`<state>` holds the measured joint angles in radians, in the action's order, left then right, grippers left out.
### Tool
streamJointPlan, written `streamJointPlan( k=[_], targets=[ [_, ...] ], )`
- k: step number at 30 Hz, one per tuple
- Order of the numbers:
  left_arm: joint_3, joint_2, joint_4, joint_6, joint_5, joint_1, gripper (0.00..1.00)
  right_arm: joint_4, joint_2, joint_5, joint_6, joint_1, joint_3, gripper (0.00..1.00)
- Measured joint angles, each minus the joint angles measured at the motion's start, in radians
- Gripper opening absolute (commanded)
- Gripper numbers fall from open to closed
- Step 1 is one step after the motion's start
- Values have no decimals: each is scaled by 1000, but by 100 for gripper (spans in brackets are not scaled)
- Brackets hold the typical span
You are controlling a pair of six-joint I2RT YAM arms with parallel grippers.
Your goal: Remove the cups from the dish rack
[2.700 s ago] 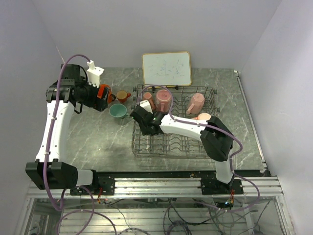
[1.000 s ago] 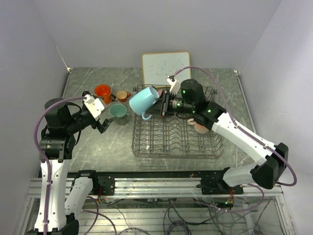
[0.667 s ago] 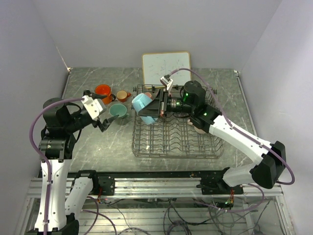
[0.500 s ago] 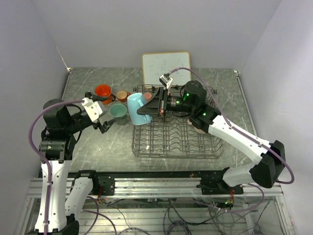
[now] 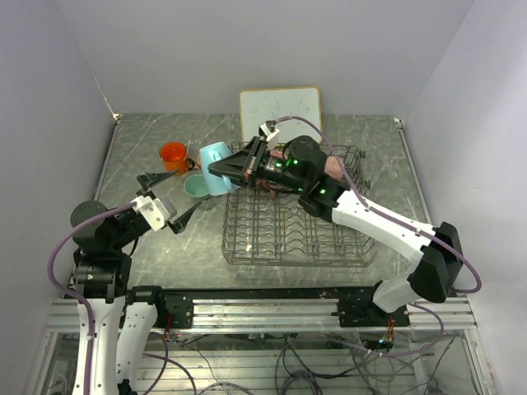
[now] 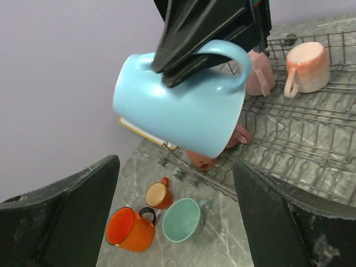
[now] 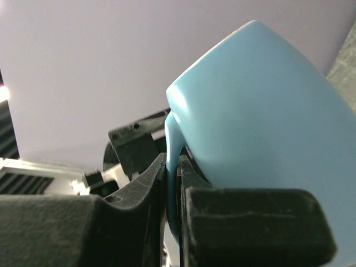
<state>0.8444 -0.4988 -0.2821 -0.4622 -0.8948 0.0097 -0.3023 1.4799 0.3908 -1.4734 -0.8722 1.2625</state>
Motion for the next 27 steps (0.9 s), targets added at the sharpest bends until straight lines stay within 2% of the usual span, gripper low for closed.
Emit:
streamJointPlan(
  k=[10,19,27],
  targets=[
    [-118,98,137,-43,96,0,92,-39,138,-237,-94,-119,203,0],
    [-158,133,349,16,247,0,87,-100,140,-290,-150,-186,199,0],
    [-158,125,402,51,272,0,83,-137,152,-311,-176,-228,199,0]
  ],
)
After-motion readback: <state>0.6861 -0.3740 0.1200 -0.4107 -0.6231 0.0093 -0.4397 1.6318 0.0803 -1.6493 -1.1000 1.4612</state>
